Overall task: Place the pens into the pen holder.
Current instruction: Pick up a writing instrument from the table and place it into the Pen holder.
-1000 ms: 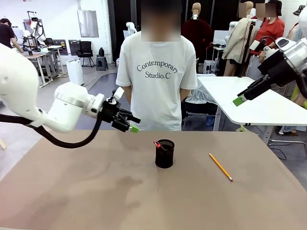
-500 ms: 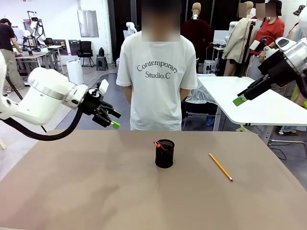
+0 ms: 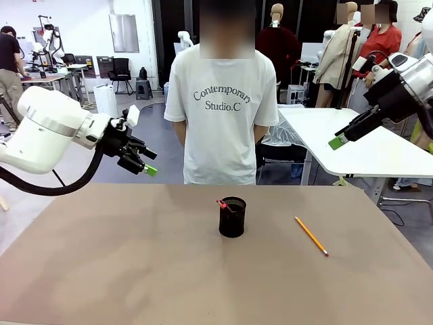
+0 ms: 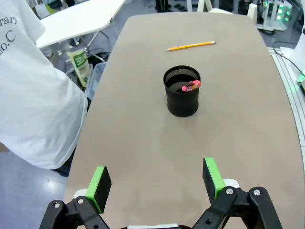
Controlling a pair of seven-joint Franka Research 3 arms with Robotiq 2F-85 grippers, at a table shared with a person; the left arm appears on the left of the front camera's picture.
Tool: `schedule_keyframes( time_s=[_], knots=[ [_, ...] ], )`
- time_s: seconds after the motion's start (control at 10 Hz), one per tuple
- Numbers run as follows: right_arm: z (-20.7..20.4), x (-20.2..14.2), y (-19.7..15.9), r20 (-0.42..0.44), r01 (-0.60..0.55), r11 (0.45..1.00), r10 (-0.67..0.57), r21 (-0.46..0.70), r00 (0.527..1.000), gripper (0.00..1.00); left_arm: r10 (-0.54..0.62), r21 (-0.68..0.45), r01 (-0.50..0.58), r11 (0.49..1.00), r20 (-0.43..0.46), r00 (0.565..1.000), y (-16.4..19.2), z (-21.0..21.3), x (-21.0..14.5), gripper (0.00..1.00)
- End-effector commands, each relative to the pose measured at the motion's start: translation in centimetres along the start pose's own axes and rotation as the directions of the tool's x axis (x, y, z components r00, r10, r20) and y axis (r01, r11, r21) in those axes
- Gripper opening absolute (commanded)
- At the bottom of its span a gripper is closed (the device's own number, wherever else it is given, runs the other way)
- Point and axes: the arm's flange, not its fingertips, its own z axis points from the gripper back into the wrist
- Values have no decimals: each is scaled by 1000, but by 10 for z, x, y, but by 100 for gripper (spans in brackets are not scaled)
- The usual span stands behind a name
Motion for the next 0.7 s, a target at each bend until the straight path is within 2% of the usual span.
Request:
schedule_keyframes(
  time_s=[0.0,0.1,0.6],
  knots=[
    [1,1,0,12,-3,1000,3,7,1000,100,-6,10,6,1000,42,999,-6,0,-4,100],
    [1,1,0,12,-3,1000,3,7,1000,100,0,0,0,1000,0,1000,0,0,0,100],
    [1,1,0,12,-3,1000,3,7,1000,100,0,0,0,1000,0,1000,0,0,0,100]
  ],
)
